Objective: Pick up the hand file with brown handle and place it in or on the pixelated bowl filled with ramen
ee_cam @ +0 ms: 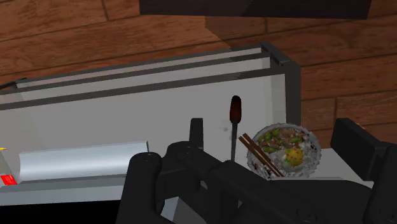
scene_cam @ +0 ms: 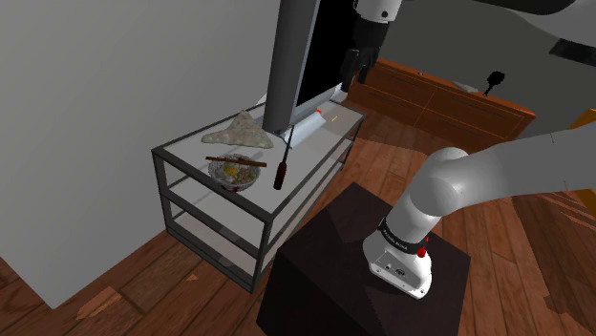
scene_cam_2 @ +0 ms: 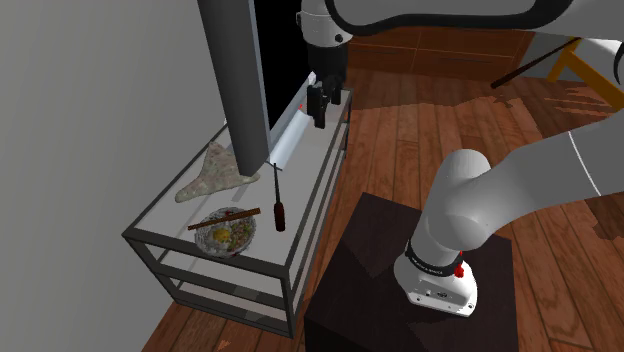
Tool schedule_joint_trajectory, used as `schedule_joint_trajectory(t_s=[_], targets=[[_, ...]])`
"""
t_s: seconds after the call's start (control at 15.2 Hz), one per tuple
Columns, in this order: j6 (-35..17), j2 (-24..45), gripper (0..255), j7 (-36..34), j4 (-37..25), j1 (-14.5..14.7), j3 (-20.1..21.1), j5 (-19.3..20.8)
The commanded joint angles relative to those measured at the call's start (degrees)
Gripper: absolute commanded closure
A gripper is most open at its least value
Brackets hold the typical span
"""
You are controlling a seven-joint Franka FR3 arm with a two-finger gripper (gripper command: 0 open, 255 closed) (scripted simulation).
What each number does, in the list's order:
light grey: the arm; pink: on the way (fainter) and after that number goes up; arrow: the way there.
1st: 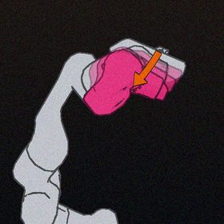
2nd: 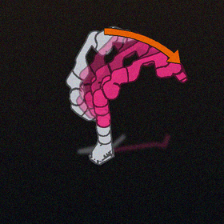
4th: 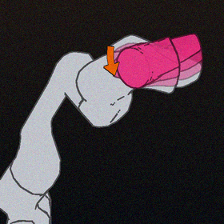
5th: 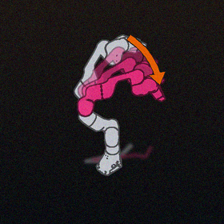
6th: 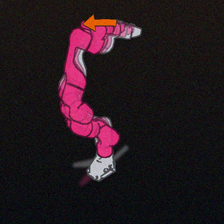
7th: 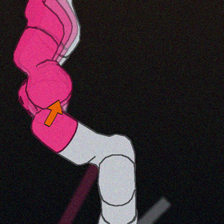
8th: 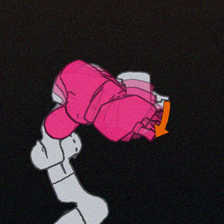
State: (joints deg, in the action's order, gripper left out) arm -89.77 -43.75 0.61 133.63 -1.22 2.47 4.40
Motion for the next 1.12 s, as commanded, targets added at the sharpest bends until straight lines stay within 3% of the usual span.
schedule_joint_trajectory(t_s=[0.0, 0.59, 1.06], targets=[[0.0, 0.0, 0, 0.0, 0.0, 0.0, 0.0, 0.0], [-24.4, -1.1, 0, 4.2, 19.1, 1.3, -2.9, 1.2], [-47.1, 7.0, 0, 7.6, 28.7, 1.8, -5.5, 2.6]])
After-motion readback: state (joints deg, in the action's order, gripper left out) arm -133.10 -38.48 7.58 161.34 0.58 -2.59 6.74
